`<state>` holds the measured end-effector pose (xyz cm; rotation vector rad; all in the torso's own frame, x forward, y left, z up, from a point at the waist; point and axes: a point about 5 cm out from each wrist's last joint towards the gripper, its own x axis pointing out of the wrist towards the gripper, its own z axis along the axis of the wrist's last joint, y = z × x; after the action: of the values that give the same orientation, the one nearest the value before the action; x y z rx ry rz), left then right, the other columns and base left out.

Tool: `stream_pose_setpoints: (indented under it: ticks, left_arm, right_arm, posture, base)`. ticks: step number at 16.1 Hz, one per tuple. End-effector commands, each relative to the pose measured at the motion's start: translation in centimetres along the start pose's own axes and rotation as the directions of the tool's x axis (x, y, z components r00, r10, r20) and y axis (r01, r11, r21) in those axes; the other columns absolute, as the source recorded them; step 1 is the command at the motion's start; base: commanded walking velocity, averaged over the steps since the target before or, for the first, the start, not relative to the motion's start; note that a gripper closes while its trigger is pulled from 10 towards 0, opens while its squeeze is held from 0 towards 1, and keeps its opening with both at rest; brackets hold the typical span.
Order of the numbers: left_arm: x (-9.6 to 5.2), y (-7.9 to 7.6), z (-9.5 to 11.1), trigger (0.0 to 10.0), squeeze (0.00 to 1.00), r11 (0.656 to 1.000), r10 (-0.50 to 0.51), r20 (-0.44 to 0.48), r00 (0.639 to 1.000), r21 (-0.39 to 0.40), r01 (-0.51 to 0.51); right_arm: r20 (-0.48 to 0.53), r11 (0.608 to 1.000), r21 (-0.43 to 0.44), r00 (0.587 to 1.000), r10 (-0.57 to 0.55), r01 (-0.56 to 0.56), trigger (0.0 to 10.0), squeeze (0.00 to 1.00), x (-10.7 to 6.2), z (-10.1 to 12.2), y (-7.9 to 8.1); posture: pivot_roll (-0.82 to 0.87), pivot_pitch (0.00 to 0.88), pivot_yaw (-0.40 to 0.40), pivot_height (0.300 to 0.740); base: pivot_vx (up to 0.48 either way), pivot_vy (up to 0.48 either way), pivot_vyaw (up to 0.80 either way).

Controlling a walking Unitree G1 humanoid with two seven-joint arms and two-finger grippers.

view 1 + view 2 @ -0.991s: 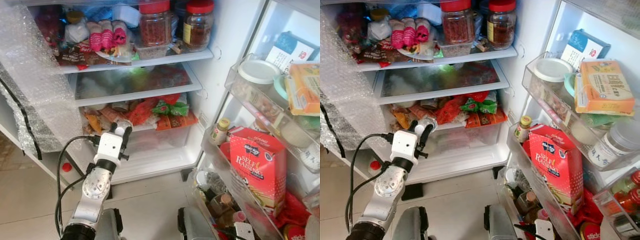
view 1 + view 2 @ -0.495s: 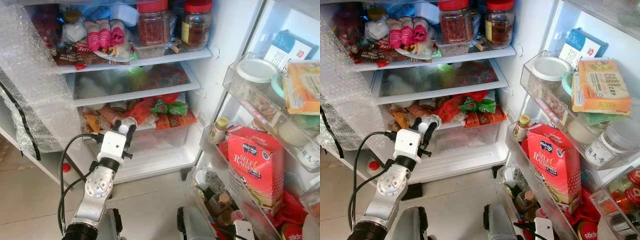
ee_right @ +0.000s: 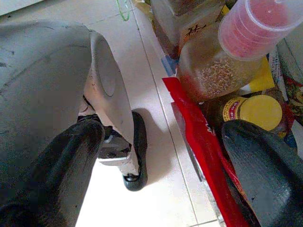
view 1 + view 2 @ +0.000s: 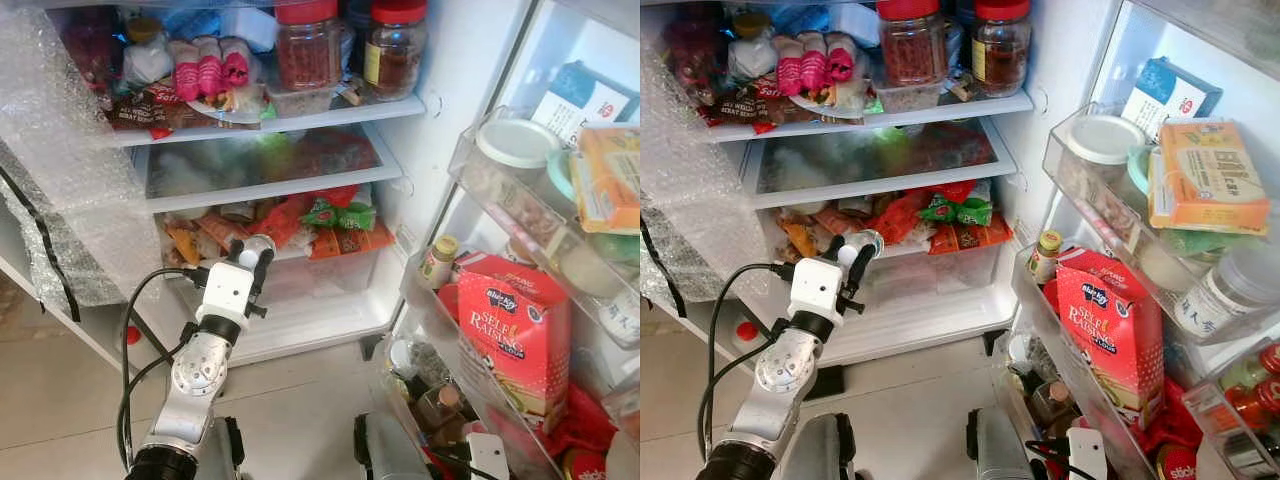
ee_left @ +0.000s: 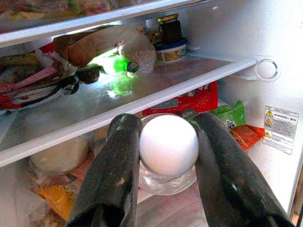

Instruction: Restocking fridge

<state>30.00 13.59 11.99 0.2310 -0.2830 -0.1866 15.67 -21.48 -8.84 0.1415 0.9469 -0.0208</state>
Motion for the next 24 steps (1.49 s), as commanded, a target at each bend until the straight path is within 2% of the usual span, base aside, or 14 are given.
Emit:
stream_pose_setpoints:
  ticks: [1, 7, 8, 10, 14, 21, 24]
  left_arm:
    - [0.27, -0.14, 0.74, 10.0, 0.00, 1.000, -0.012, 0.038, 0.999, 0.012, 0.012]
    - [0.34, -0.05, 0.76, 10.0, 0.00, 1.000, 0.001, 0.034, 0.999, 0.004, -0.001]
    - [0.34, -0.03, 0.75, 10.0, 0.00, 1.000, 0.003, 0.033, 0.999, 0.005, -0.004]
    - [0.37, -0.01, 0.75, 10.0, 0.00, 1.000, 0.007, 0.032, 0.999, 0.008, -0.007]
    - [0.50, 0.04, 0.69, 10.0, 0.00, 1.000, 0.009, 0.030, 0.999, 0.010, -0.009]
    - [0.66, 0.25, 0.74, 10.0, 0.00, 1.000, 0.018, 0.034, 0.999, 0.018, -0.018]
    - [0.67, 0.28, 0.72, 10.0, 0.00, 1.000, 0.019, 0.032, 0.999, 0.016, -0.020]
  right_arm:
    - [-0.024, 1.000, 0.001, 1.000, 0.017, -0.017, 10.0, 0.00, -0.08, -0.62, 0.22]
    - [-0.032, 1.000, 0.006, 0.999, 0.019, -0.019, 10.0, 0.00, -0.11, -0.76, 0.18]
    - [-0.038, 0.999, -0.025, 0.999, 0.019, -0.020, 10.0, 0.00, -0.10, -0.71, 0.14]
    - [-0.033, 0.999, -0.034, 0.999, 0.029, -0.030, 10.0, 0.00, -0.10, -0.60, 0.16]
    - [-0.032, 1.000, -0.003, 0.999, 0.019, -0.019, 10.0, 0.00, -0.10, -0.60, 0.08]
    - [-0.044, 0.999, -0.038, 0.999, 0.027, -0.029, 10.0, 0.00, -0.05, -0.47, 0.08]
    - [-0.043, 0.999, -0.037, 0.999, 0.025, -0.026, 10.0, 0.00, -0.06, -0.48, 0.08]
  posture:
    - [-0.19, 0.098, -0.025, 0.606]
    - [-0.19, 0.119, -0.032, 0.606]
    - [-0.19, 0.119, -0.032, 0.606]
    - [-0.19, 0.120, -0.033, 0.606]
    - [-0.20, 0.115, -0.033, 0.606]
    - [-0.19, 0.115, -0.033, 0.606]
    - [-0.19, 0.116, -0.032, 0.606]
  base:
    - [0.000, 0.000, 0.00]
    - [0.000, 0.000, 0.00]
    - [0.000, 0.000, 0.00]
    - [0.000, 0.000, 0.32]
    - [0.000, 0.000, 0.20]
    - [0.000, 0.000, 0.00]
    - [0.000, 0.000, 0.64]
